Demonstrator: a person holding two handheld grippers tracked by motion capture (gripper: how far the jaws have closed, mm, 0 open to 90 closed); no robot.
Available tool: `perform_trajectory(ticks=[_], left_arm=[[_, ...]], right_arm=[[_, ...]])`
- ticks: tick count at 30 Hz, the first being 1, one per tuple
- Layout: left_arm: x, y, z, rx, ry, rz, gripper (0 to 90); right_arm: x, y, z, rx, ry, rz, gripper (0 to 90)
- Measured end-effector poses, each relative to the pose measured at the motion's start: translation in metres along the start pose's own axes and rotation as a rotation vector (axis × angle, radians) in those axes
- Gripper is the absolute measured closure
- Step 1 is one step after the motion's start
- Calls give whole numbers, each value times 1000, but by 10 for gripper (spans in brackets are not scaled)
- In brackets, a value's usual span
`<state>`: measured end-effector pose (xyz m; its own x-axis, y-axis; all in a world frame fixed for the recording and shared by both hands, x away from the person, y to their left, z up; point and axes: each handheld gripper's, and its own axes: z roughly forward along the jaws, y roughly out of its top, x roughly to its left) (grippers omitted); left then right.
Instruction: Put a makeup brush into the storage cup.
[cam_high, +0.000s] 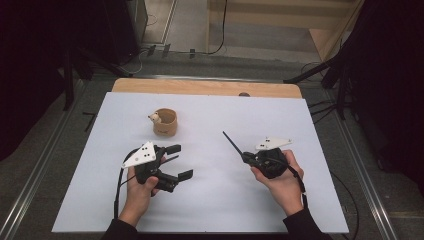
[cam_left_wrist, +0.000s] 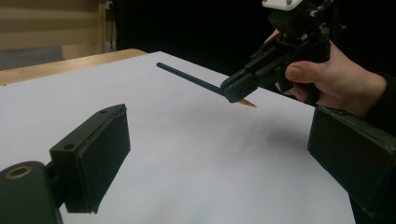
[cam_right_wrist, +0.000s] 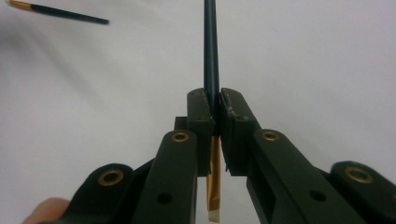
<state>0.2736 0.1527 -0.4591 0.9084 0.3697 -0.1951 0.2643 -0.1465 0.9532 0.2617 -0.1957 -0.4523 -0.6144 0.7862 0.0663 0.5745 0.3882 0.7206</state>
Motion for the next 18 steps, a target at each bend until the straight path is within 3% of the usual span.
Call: perform_trajectory(ticks=[7, 9, 18], left_arm=[[-2, -1, 8, 12, -1, -27, 111], [-2, 0, 11, 10, 1, -59, 142], [-4, 3, 17, 7, -4, -113, 166]], right_arm=[[11, 4, 1, -20, 33, -20, 849], [17, 5, 1, -35, 55, -32, 849], [33, 9, 0, -87, 111, -69, 849]])
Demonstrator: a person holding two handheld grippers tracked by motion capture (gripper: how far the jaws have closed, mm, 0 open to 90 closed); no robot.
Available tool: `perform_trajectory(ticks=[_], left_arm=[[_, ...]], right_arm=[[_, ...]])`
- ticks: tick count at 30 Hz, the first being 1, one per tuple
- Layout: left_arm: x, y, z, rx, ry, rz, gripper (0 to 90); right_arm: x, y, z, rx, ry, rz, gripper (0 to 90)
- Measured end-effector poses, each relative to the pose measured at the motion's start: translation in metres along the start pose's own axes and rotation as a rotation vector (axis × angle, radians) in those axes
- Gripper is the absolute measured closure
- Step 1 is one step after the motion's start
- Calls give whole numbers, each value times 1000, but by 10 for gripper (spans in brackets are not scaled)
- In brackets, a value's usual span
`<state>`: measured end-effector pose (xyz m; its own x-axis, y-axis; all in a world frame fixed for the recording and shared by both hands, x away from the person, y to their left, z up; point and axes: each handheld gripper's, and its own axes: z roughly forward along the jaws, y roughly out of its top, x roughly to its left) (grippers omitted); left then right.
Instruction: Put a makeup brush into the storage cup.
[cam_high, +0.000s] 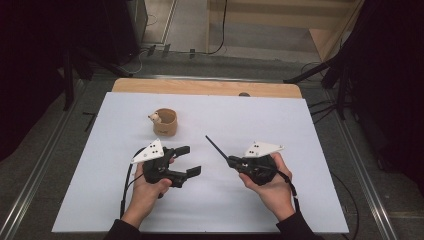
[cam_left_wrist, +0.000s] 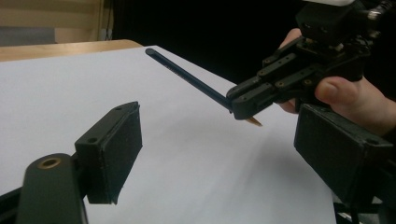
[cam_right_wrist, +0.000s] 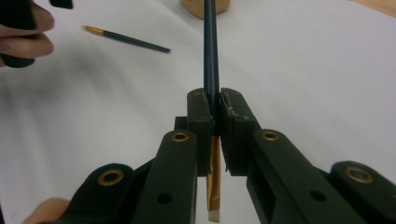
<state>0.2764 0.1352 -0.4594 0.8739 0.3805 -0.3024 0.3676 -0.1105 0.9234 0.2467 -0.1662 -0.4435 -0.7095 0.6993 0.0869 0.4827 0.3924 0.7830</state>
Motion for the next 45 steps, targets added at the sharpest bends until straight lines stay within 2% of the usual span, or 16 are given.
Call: perform_trajectory(ticks=[3, 5, 9, 11, 15, 16, 22, 31, 34, 38, 44, 45], left_arm=[[0, 1, 2, 4, 10, -28, 193], [0, 3, 4, 7, 27, -65, 232], [0, 4, 4, -3, 38, -82, 242], [1, 5, 4, -15, 40, -112, 266], [3, 5, 4, -20, 49, -142, 314], [3, 5, 4, -25, 43, -152, 351], [3, 5, 6, -34, 22, -187, 375], [4, 4, 10, -42, -17, -249, 465], [5, 3, 11, -53, -37, -282, 497], [5, 3, 11, -55, -47, -286, 523], [6, 4, 9, -68, -75, -302, 602], [7, 4, 9, -70, -84, -310, 638]], right_arm=[[4, 1, 1, -12, 12, -14, 849], [7, 1, 2, -24, 26, -23, 849], [11, 2, 2, -46, 40, -30, 849], [13, 2, 2, -60, 53, -35, 848], [16, 2, 3, -67, 60, -49, 849], [18, 2, 3, -73, 67, -52, 848], [21, 2, 5, -84, 73, -62, 848], [26, 1, 6, -106, 79, -82, 848], [27, 1, 7, -112, 89, -90, 848], [29, 1, 8, -115, 96, -101, 848], [32, 1, 9, -123, 103, -126, 848], [32, 1, 9, -128, 106, -132, 848]])
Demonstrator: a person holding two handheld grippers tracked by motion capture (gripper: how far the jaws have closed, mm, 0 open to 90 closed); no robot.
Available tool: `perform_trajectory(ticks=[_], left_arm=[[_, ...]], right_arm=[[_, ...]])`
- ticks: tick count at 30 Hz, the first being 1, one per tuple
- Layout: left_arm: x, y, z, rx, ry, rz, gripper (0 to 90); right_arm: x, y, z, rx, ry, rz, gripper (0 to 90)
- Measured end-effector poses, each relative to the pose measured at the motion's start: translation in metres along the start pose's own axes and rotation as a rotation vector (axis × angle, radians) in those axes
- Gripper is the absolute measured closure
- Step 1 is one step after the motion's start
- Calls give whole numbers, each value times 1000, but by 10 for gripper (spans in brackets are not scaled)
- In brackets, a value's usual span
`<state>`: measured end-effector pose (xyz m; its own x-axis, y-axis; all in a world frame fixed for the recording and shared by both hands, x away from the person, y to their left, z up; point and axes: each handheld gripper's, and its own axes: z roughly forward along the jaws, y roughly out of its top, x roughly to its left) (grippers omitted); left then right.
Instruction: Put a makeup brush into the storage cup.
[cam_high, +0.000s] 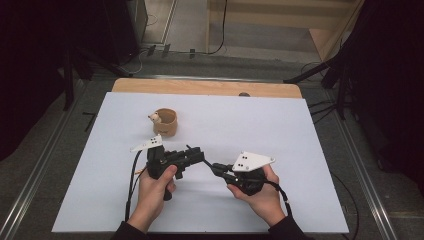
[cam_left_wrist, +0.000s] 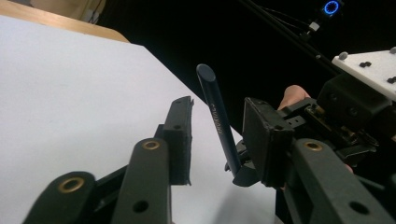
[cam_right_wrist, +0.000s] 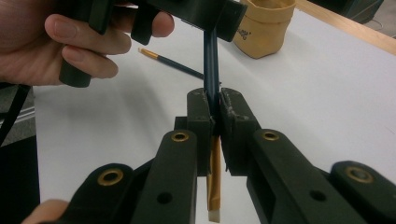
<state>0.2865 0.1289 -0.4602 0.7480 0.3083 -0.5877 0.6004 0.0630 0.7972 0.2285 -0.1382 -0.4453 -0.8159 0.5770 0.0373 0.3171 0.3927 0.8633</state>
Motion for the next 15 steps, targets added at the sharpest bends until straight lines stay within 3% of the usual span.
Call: perform_trajectory(ticks=[3, 6, 9, 12, 15], left_arm=[[0, 0, -1, 1, -10, -2, 698], [-1, 0, -1, 8, -28, 1, 828], [-3, 0, 0, 11, -35, 10, 859], [-6, 1, -3, -7, 6, 53, 860], [-7, 4, -9, -39, 39, 74, 860]], right_arm=[[0, -1, 1, 5, 4, -1, 848], [-1, -3, 3, 0, 17, -13, 847], [-2, -7, 7, -6, 26, -28, 836], [-4, -9, 8, -35, -37, 15, 639], [-5, -10, 7, -41, -49, 28, 635]])
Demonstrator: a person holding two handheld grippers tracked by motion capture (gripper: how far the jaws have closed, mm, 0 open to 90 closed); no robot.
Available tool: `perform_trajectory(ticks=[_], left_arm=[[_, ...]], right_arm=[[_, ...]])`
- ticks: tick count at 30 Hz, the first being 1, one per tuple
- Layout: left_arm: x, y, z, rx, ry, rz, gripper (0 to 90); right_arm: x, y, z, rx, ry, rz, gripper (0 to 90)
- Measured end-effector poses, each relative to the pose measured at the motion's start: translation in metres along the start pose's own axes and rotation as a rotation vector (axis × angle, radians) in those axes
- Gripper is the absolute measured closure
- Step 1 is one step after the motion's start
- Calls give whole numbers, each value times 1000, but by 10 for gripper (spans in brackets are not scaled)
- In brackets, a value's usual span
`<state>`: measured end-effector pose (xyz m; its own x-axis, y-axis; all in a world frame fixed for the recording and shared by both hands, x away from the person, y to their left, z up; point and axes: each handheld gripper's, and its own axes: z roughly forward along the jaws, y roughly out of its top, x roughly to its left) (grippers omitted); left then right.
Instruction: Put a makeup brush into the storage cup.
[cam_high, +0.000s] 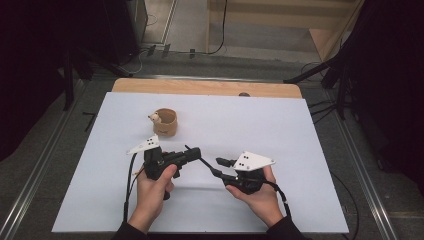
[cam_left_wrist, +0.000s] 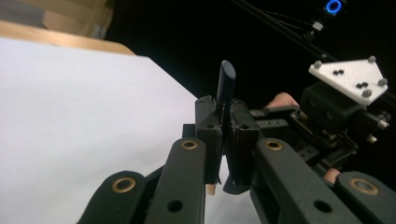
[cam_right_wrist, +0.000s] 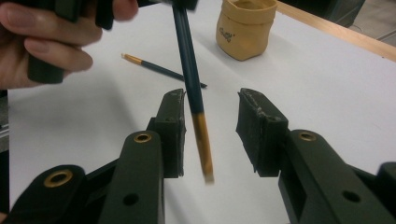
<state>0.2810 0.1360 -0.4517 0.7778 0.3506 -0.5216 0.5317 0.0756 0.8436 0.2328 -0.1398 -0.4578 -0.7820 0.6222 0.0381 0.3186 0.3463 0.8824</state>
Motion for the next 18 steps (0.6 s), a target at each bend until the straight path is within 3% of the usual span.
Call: perform_trajectory(ticks=[5, 11, 18], left_arm=[[0, 2, -5, -23, 32, 17, 859], [-3, 2, -4, -17, 59, 45, 859], [-13, 1, 0, 2, 133, 127, 859]], right_arm=[[5, -4, 8, 44, -44, -33, 566], [12, -6, 16, 57, -111, -76, 565], [18, -5, 21, 45, -161, -94, 556]])
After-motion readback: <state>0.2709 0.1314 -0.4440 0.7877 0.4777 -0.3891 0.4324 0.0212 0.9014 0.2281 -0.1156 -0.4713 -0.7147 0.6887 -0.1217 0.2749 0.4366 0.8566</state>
